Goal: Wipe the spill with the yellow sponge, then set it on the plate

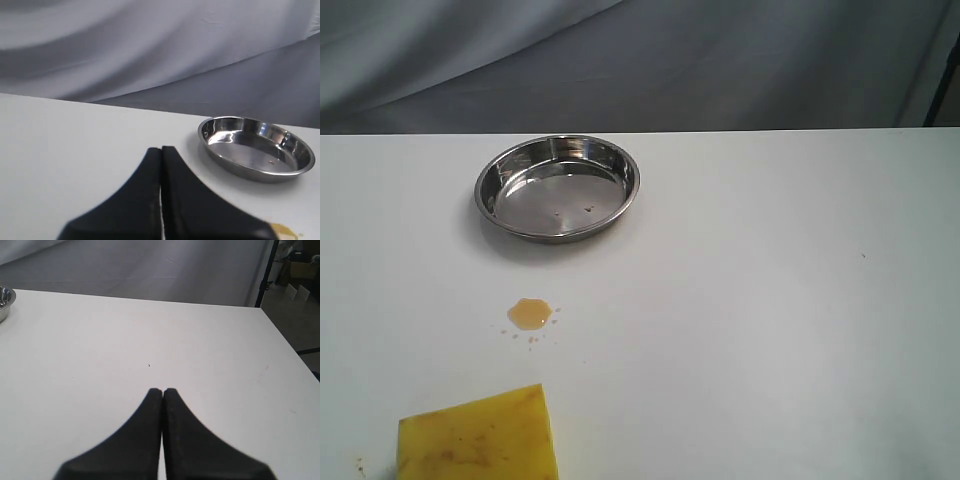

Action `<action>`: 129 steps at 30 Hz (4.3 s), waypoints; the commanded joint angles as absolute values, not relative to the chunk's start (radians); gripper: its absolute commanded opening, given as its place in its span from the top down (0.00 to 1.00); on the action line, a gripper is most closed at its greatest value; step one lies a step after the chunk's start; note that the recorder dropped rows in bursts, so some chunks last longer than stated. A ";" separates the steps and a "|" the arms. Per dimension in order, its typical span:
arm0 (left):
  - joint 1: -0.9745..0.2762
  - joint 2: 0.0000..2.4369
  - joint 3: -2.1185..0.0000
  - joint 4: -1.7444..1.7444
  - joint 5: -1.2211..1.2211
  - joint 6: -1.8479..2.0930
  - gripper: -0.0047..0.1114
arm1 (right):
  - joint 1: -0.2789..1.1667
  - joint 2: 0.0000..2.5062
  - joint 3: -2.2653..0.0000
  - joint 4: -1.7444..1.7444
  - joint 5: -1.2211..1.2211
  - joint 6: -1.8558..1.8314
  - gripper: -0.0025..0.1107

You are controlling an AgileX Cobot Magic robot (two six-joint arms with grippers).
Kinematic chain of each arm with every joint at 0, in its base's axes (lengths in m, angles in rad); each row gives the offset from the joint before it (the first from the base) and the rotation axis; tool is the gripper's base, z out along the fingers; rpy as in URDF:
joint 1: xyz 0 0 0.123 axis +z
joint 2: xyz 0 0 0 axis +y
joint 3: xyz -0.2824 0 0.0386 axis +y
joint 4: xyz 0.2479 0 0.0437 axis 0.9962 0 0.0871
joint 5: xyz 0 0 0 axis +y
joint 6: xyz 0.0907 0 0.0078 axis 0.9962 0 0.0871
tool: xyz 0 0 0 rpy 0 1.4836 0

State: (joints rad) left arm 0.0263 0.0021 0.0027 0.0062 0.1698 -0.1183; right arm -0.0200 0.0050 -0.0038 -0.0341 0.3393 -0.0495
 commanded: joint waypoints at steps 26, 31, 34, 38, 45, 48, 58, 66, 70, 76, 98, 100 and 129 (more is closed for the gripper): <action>0.019 0.000 0.000 -0.054 -0.210 -0.221 0.96 | -0.019 0.000 0.000 -0.041 0.336 -0.045 0.98; 0.019 0.000 0.000 -0.059 -0.214 -0.237 0.96 | -0.019 0.000 0.000 -0.041 0.336 -0.045 0.98; 0.019 0.000 0.000 -0.124 -0.234 -0.236 0.96 | -0.019 0.000 0.000 -0.041 0.336 -0.045 0.98; 0.019 0.000 0.000 -0.127 -0.290 -0.222 0.96 | -0.019 0.000 0.000 -0.041 0.336 -0.045 0.98; 0.019 0.061 -0.101 -0.127 -0.289 -0.130 0.96 | -0.019 0.000 0.000 -0.041 0.336 -0.045 0.98; 0.019 0.127 -0.173 -0.127 -0.284 -0.043 0.96 | -0.019 0.000 0.000 -0.041 0.336 -0.045 0.98; 0.019 0.467 -0.304 -0.147 -0.199 0.158 0.96 | -0.019 0.000 0.000 -0.041 0.336 -0.045 0.98; 0.019 0.743 -0.461 -0.147 0.043 0.156 0.96 | -0.019 0.000 0.000 -0.041 0.336 -0.045 0.98; 0.019 0.792 -0.531 -0.147 0.137 0.156 0.96 | -0.019 0.000 0.000 -0.041 0.336 -0.045 0.98; 0.019 0.797 -0.541 -0.150 0.138 0.156 0.96 | -0.019 0.000 0.000 -0.041 0.336 -0.045 0.98; -0.348 1.160 -0.946 -0.409 0.897 0.592 0.96 | -0.019 0.000 0.000 -0.041 0.336 -0.045 0.98; -0.372 1.191 -0.946 -0.409 0.900 0.606 0.96 | -0.019 0.000 0.000 -0.041 0.336 -0.045 0.98; -0.517 1.353 -0.946 -0.403 1.065 0.663 0.95 | -0.019 0.000 0.000 -0.041 0.336 -0.045 0.98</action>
State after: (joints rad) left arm -0.5117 1.3536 -0.9402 -0.4008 1.0572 0.6548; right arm -0.0200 0.0050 -0.0038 -0.0341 0.3393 -0.0495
